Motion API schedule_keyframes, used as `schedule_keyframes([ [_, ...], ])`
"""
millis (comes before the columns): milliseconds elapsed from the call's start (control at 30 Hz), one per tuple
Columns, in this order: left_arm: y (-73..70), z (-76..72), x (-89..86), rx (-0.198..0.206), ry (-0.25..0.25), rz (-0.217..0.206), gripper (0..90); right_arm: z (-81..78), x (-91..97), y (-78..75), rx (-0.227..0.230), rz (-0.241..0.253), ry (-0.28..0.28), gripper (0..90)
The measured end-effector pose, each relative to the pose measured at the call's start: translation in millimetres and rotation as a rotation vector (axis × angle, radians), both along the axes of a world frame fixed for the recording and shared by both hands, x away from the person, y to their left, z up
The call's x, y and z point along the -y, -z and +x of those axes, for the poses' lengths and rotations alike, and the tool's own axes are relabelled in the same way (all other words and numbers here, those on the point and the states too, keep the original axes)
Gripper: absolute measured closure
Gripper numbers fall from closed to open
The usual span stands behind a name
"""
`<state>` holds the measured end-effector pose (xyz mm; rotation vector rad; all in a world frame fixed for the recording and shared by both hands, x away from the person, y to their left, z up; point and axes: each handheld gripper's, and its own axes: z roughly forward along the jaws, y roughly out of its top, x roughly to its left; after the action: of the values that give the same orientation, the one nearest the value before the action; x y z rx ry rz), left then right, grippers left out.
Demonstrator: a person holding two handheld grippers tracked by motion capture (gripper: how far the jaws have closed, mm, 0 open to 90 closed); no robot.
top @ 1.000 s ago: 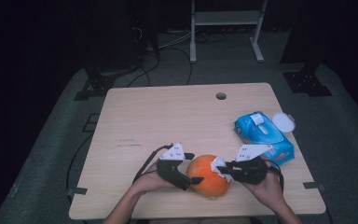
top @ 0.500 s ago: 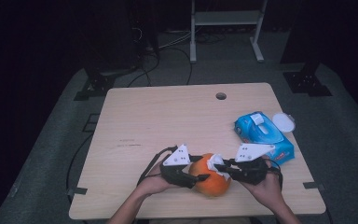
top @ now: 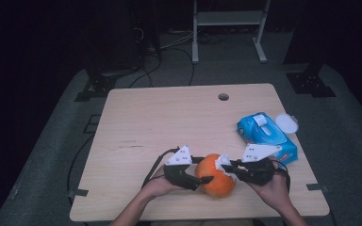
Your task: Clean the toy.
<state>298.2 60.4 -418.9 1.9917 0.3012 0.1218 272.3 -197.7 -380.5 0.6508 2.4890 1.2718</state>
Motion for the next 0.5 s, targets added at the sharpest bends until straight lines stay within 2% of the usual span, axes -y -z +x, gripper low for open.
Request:
schedule_keyframes([
  [133,-4.1,-5.2,5.5,0.025,-0.005,0.006,31.9,-5.8,-2.2,-8.0,0.039,-0.001,-0.02,80.4],
  [233,-4.7,-4.5,4.1,0.027,0.005,-0.008,32.1,-5.0,0.7,-9.1,0.034,-0.007,-0.02,80.5],
  [367,0.4,-1.6,2.4,-0.008,0.023,-0.042,27.7,-1.9,5.4,-6.6,0.011,-0.007,-0.011,80.5],
  [467,-1.2,-5.0,6.7,0.004,0.008,-0.04,30.8,-5.0,0.5,-10.2,0.026,-0.017,-0.017,80.5],
  [500,-2.0,-6.9,9.1,0.016,0.01,-0.035,31.0,-6.9,-1.7,-12.0,0.025,-0.003,-0.027,80.5],
])
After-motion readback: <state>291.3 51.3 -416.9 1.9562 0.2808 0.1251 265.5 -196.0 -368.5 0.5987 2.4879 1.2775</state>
